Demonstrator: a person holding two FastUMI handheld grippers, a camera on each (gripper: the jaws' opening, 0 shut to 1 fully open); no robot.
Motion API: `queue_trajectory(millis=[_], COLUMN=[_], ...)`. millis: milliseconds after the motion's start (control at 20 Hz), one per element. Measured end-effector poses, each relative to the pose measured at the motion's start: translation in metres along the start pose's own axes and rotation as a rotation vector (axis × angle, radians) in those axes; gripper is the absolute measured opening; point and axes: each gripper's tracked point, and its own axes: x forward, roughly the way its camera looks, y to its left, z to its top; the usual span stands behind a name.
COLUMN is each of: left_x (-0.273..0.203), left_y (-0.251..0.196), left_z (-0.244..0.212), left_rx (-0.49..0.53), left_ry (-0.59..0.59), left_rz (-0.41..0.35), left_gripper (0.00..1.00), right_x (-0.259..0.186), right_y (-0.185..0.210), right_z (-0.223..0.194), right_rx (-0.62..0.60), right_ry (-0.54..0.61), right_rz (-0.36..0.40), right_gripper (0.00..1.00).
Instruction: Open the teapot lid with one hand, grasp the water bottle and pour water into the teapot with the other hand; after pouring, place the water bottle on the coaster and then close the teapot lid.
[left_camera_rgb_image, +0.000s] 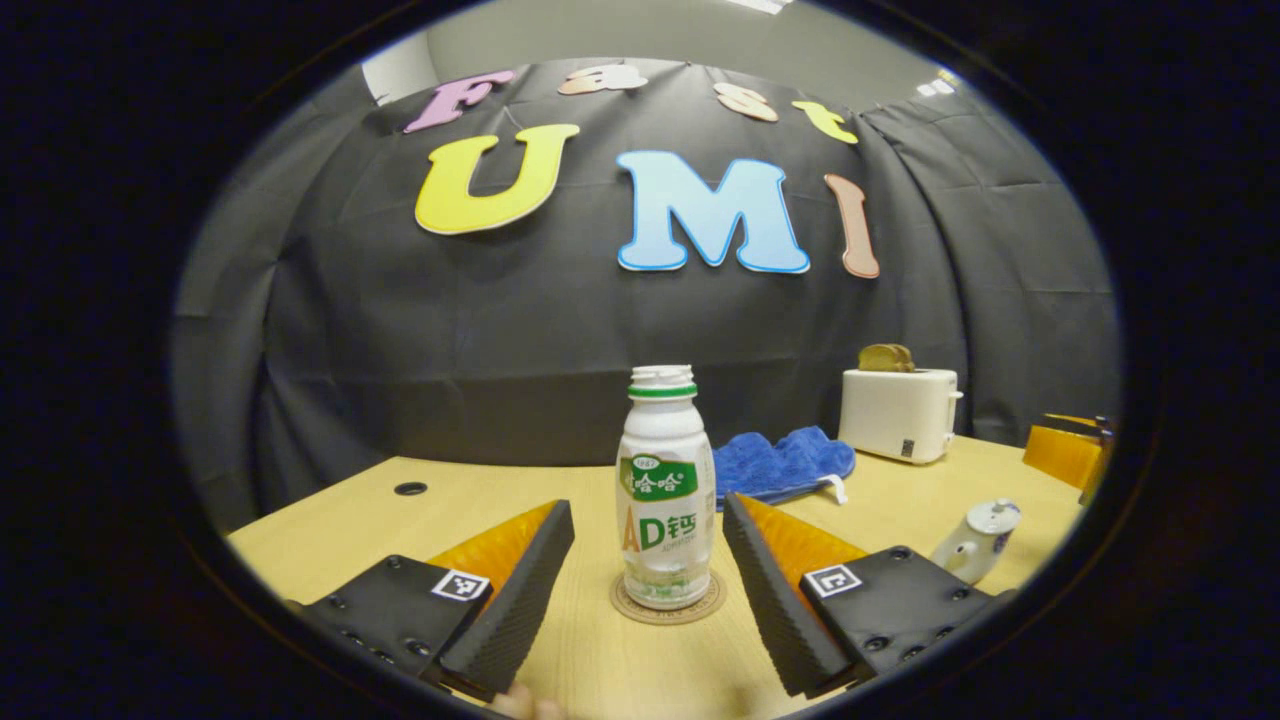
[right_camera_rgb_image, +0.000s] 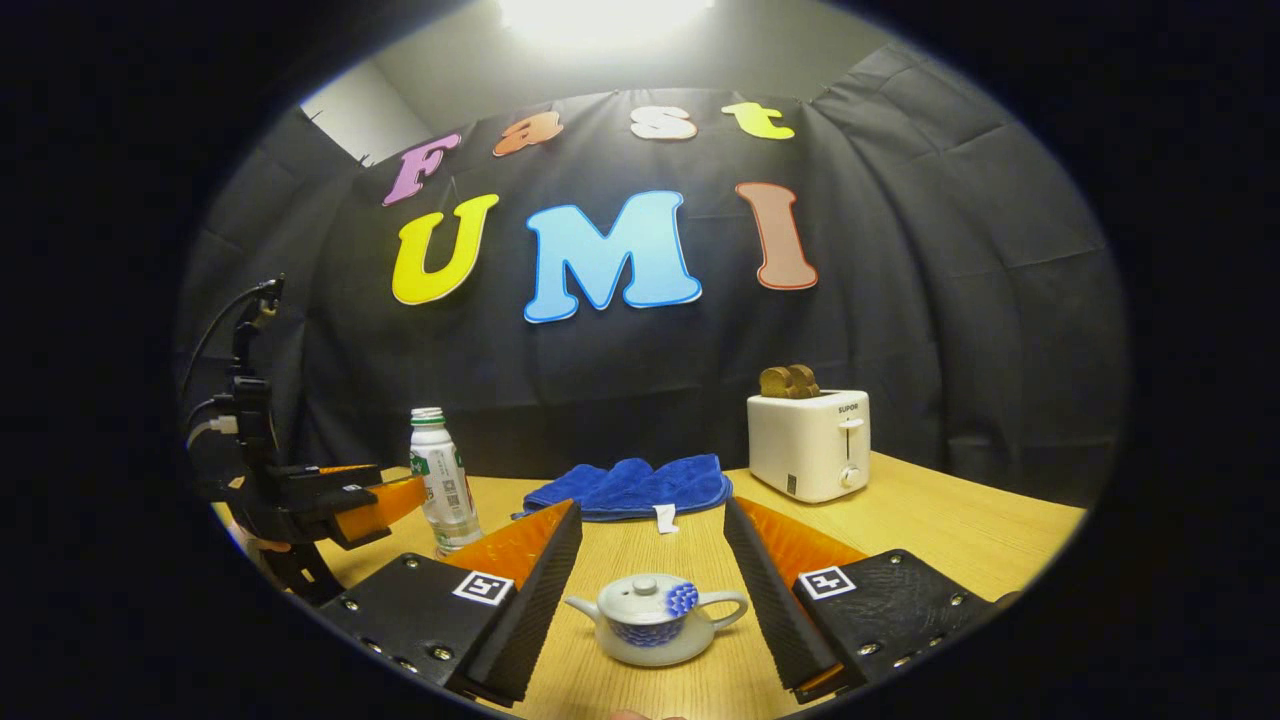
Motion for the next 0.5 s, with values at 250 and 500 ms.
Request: queue_trajectory(millis=[250, 500], left_x=[-0.026, -0.045], left_y=[-0.018, -0.031], left_z=[0.011, 0.016], left_rx=[0.006, -0.026], left_ry=[-0.039, -0.065], left_rz=[-0.045, -0.053], left_gripper=[1.00, 1.00], right_x=[-0.029, -0.055], right_y=[0.014, 0.026], right_z=[-0.014, -0.021], right_rx=[-0.012, -0.049], right_ry=[0.037, 0.060], right_rz=[0.010, 0.029], right_gripper=[0.88, 0.88])
